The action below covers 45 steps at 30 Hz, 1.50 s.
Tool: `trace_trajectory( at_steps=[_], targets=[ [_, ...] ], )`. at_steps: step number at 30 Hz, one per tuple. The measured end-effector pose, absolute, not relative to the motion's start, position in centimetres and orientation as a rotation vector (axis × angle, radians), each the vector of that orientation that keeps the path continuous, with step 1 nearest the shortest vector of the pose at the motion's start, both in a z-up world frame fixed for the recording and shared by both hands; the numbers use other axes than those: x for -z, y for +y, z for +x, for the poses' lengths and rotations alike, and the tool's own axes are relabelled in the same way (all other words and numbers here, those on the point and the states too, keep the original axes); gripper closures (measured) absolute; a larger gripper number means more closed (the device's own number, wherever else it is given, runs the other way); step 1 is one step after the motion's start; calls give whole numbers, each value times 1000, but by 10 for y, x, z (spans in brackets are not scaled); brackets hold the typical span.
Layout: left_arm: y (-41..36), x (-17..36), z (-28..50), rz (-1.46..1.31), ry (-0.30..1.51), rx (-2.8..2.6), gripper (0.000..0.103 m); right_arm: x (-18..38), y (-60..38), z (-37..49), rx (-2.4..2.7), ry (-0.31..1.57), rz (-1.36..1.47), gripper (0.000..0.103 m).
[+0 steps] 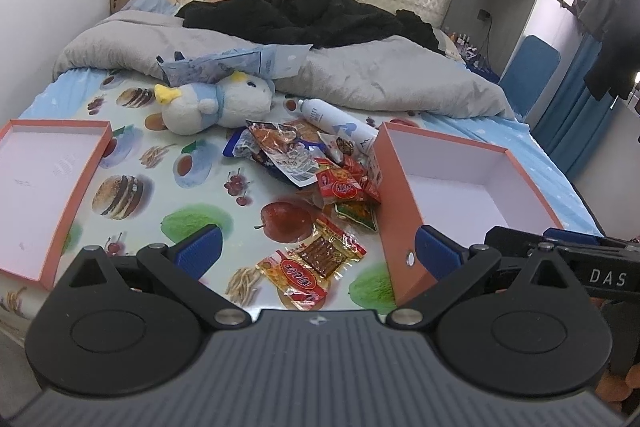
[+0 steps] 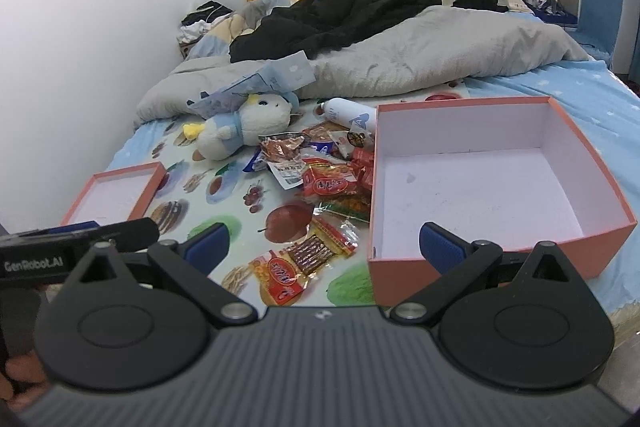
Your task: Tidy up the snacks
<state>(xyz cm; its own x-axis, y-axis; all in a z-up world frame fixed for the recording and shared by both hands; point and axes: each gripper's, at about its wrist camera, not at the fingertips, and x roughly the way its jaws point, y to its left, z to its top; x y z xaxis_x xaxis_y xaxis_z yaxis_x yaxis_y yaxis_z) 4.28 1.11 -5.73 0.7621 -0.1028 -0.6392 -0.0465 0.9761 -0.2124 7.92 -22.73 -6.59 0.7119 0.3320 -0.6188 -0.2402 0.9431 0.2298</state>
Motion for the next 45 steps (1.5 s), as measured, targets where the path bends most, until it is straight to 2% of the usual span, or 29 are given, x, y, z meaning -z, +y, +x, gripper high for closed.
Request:
trace_trajectory(
  at_steps=[20, 21, 23, 26, 37, 45],
  targets=[
    [17, 118, 99, -169, 799, 187, 0, 96, -222, 133, -343, 766, 210, 0],
    [17, 123, 102, -170, 804, 196, 0, 98, -221, 136, -356, 772, 211, 1],
    [17, 137, 112, -170, 831, 215, 1, 102, -218, 145, -391, 790, 205, 12],
    [10, 160, 127, -126, 863, 256, 1, 108, -213, 157, -417, 808, 189, 18],
    [-3, 234, 176, 66, 948, 407, 1, 127, -183, 210, -470, 813, 34, 19],
    [-5, 264, 209, 113, 946, 493, 1, 144, -147, 250, -520, 831, -35, 19]
  ],
)
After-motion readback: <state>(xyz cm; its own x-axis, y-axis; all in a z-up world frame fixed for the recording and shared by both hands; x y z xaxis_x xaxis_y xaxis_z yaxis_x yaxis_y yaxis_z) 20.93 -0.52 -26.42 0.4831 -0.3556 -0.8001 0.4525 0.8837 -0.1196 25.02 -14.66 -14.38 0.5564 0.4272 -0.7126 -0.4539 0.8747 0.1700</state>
